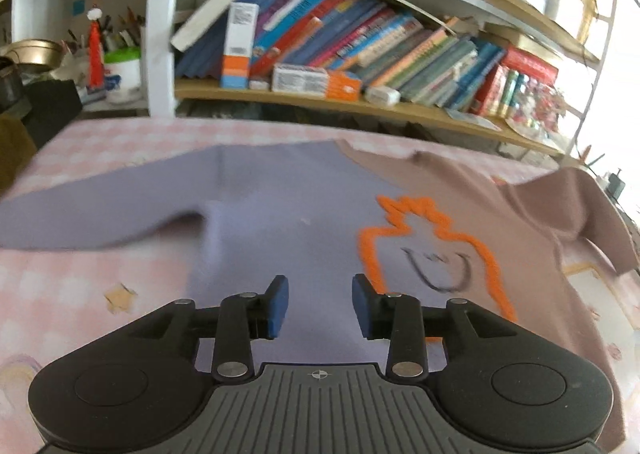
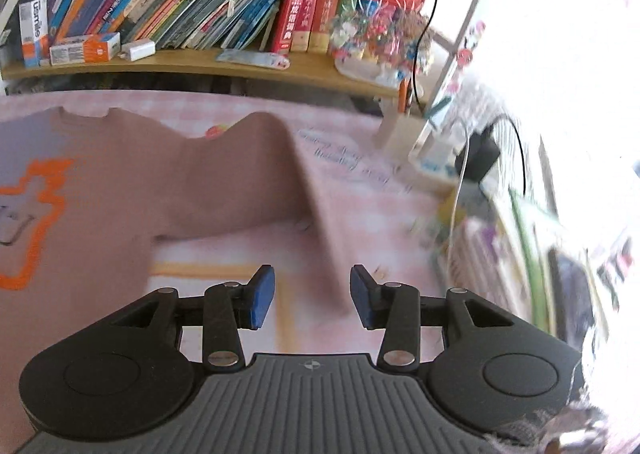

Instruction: Fold clothes

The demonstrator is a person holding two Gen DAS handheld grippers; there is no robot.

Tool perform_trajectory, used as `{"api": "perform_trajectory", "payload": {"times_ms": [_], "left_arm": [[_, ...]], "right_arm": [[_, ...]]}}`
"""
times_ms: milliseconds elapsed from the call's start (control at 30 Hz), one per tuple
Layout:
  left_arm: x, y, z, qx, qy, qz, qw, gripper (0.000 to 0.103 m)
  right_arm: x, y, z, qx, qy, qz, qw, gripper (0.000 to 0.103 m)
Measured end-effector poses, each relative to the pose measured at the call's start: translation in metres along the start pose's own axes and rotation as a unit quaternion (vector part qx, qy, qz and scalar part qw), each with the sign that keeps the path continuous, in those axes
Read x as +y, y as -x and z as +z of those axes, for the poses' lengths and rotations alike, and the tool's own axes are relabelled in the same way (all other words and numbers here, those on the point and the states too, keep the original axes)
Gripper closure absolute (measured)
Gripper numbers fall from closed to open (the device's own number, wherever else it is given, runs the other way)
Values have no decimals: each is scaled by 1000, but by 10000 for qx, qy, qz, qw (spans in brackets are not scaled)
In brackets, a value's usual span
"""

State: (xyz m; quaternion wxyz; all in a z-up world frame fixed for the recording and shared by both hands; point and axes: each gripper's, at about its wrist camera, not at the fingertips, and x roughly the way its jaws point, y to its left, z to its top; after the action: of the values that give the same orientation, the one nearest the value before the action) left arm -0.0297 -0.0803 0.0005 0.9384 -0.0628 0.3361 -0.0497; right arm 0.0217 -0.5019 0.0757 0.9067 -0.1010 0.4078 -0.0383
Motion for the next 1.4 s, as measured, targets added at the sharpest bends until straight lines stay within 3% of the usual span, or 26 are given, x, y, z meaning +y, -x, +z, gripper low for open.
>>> {"api": "perform_trajectory", "payload": {"times_ms": [300, 433, 500, 600, 900, 1100, 1267, 1367, 1400], "left_arm": [[-48, 4, -23, 159, 230, 450, 9986, 67], [-63, 8, -29, 158, 349, 672, 9970, 67], [-70, 10, -31, 143, 388, 760, 9962, 67], [-78, 11, -33, 159, 410, 861, 9953, 67], [-94, 10, -33, 207, 398, 1077, 9932, 67], [-95, 4, -31, 286, 322, 1249, 9912, 67], [-99, -3, -28, 336, 196, 1301, 9907, 67], [-100, -4, -26, 336, 172, 1290, 9909, 67], [-101, -3, -25, 333, 164, 1288, 9910, 67]], "right_arm": [[-31, -54, 25, -62, 742, 531, 9958, 64], [-38, -75, 30, 75, 981, 892, 9911, 69], [-54, -87, 35, -78, 808, 492, 9955, 69], [-91, -102, 45, -282, 31, -194, 9994, 68], [-95, -88, 45, -630, -110, 523, 9966, 67], [-39, -84, 40, -503, 9, 1581, 9861, 67], [28, -75, 35, -522, 331, 2366, 9696, 67], [63, -85, 40, -488, 657, 2308, 9696, 68], [71, -96, 43, -297, 742, 2160, 9731, 69]]}}
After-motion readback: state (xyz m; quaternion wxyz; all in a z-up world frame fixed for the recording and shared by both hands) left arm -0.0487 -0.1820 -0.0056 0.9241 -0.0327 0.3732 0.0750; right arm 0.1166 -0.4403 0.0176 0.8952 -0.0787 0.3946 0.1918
